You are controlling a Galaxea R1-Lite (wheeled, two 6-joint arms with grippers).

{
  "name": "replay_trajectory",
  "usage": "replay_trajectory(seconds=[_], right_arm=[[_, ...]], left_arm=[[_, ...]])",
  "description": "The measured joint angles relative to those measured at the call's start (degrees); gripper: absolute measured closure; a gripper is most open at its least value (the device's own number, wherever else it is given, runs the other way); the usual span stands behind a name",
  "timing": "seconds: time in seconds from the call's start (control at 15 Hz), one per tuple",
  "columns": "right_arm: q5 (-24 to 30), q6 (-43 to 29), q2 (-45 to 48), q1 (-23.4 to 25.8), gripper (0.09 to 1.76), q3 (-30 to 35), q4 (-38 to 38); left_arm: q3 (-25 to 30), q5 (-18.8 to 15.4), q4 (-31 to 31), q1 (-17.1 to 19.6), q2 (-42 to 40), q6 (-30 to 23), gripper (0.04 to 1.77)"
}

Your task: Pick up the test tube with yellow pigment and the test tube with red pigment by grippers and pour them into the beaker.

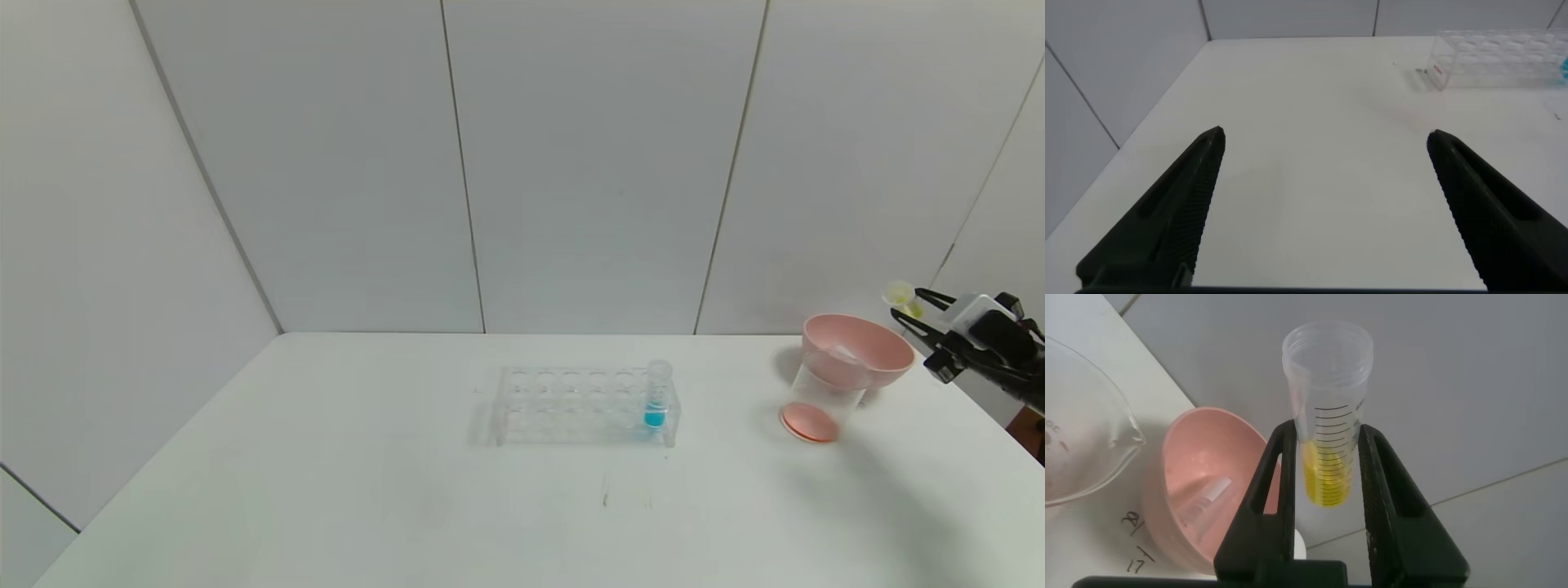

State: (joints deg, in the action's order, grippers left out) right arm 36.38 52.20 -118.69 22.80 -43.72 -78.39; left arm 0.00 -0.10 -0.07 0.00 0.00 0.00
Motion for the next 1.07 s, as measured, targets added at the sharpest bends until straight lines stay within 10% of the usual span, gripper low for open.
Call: replay_trajectory(seconds=[1.07], right_arm=[[7.01, 12.91, -3.45, -0.15, 1.30, 0.41, -10.95]], left_arm=[[0.00, 0.00, 0.00, 0.00, 0.00, 0.00, 0.05]])
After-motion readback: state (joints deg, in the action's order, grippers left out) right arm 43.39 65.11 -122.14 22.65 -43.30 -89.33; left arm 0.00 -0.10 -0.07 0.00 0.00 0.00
